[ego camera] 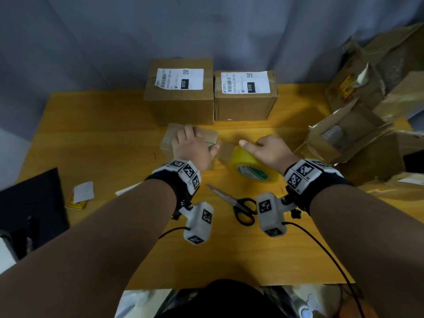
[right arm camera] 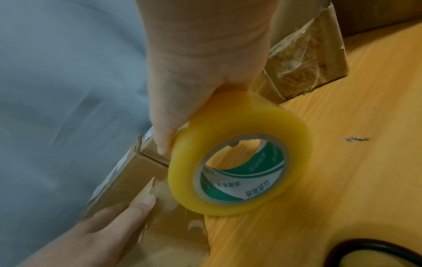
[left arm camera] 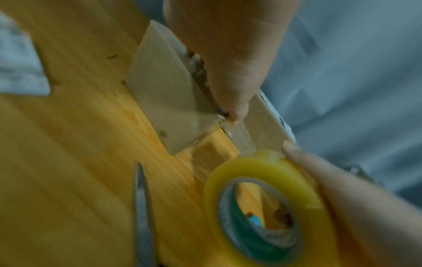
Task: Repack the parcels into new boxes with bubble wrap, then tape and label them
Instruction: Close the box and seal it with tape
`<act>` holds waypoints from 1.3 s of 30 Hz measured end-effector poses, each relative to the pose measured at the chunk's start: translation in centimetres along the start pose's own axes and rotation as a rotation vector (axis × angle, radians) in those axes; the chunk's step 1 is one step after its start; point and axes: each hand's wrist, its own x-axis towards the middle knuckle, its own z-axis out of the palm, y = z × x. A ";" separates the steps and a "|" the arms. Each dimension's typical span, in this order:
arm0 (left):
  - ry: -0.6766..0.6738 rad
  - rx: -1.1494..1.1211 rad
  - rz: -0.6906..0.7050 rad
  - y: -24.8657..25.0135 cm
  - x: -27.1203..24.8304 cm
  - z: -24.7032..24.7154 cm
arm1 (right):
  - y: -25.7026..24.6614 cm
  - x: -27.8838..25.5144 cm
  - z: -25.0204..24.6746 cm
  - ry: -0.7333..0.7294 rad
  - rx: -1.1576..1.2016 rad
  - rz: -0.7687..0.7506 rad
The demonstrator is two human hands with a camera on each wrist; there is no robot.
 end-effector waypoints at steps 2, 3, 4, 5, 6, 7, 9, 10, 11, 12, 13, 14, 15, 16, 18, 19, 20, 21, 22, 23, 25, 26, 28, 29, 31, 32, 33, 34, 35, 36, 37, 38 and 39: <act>-0.055 -0.081 -0.071 0.5 -0.3 0.5 | 0.5 0.0 0.0 -0.018 0.056 0.043; -0.100 -0.091 -0.090 0.7 -0.4 0.8 | 0.8 0.1 0.0 -0.043 0.093 0.070; -0.140 -0.083 -0.096 0.7 -0.3 1.0 | 1.2 0.0 -0.1 -0.065 0.131 0.102; -0.173 -0.074 -0.090 0.6 -0.2 1.1 | 1.5 -0.1 -0.2 -0.074 0.157 0.131; -0.193 -0.069 -0.077 0.4 -0.1 1.2 | 1.6 -0.2 -0.3 -0.080 0.178 0.142; -0.203 -0.066 -0.060 0.2 0.0 1.3 | 1.6 -0.4 -0.4 -0.083 0.188 0.127; -0.199 -0.050 -0.036 -0.2 -0.1 1.4 | 1.2 -0.7 -0.6 -0.108 0.194 0.075; -0.191 -0.035 -0.027 -0.3 -0.2 1.5 | 0.8 -1.0 -0.7 -0.114 0.193 0.057; -0.182 -0.017 -0.014 -0.4 -0.3 1.5 | 0.4 -1.3 -0.8 -0.126 0.170 0.043; -0.183 0.003 0.006 -0.6 -0.4 1.4 | 0.0 -1.7 -0.8 -0.137 0.131 0.014; -0.193 0.022 0.035 -0.8 -0.6 1.4 | -0.3 -1.9 -0.8 -0.153 0.083 -0.016; -0.201 0.036 0.075 -1.3 -0.7 1.3 | -0.6 -2.1 -0.8 -0.170 0.048 -0.047; -0.197 0.047 0.122 -1.9 -0.9 1.2 | -0.8 -2.3 -0.8 -0.181 0.035 -0.054; -0.186 0.066 0.165 -2.4 -1.1 1.1 | -1.1 -2.4 -0.9 -0.184 0.045 -0.049; -0.175 0.131 0.194 -3.1 -1.4 0.8 | -1.8 -2.5 -1.0 -0.202 0.098 -0.022; -0.183 0.147 0.175 -3.1 -1.5 0.7 | -2.1 -2.6 -1.0 -0.212 0.110 -0.011; -0.195 0.138 0.143 -3.0 -1.6 0.5 | -2.3 -2.8 -0.8 -0.220 0.104 -0.008; -0.209 0.111 0.114 -2.8 -1.7 0.5 | -2.3 -2.9 -0.6 -0.221 0.082 0.000; -0.216 0.084 0.095 -2.5 -1.9 0.6 | -2.3 -3.1 -0.4 -0.224 0.054 0.011; -0.210 0.067 0.086 -2.2 -2.0 0.9 | -2.2 -3.3 -0.1 -0.226 0.024 0.022; -0.162 0.061 0.086 -2.1 -2.0 1.8 | -2.3 -3.9 0.4 -0.227 0.017 0.054; -0.136 0.059 0.093 -2.1 -1.8 2.0 | -2.4 -4.0 0.5 -0.227 0.026 0.081; -0.120 0.041 0.108 -2.4 -1.7 2.3 | -2.4 -4.4 0.5 -0.254 -0.010 0.122; -0.127 0.037 0.115 -2.5 -1.7 2.3 | -2.2 -4.6 0.4 -0.273 -0.070 0.131; -0.147 0.044 0.124 -2.4 -1.7 2.0 | -1.4 -5.3 0.1 -0.290 -0.210 0.135; -0.150 0.048 0.120 -2.3 -1.6 1.9 | -1.0 -5.5 0.0 -0.276 -0.257 0.130; -0.146 0.059 0.111 -2.0 -1.4 1.9 | -0.7 -5.7 0.0 -0.261 -0.271 0.127; -0.133 0.073 0.103 -1.7 -1.4 2.0 | -0.5 -5.8 0.0 -0.243 -0.259 0.130; -0.112 0.085 0.095 -1.4 -1.3 2.1 | -0.5 -6.0 0.0 -0.224 -0.225 0.132; -0.088 0.094 0.085 -1.0 -1.3 2.1 | -0.9 -6.1 0.0 -0.208 -0.179 0.144; -0.067 0.108 0.075 -0.8 -1.1 2.2 | -1.3 -6.2 0.0 -0.202 -0.121 0.163; -0.053 0.123 0.067 -0.6 -0.9 2.2 | -1.6 -6.2 0.0 -0.209 -0.058 0.191; -0.044 0.136 0.062 -0.5 -0.7 2.3 | -2.0 -6.3 0.0 -0.220 -0.007 0.212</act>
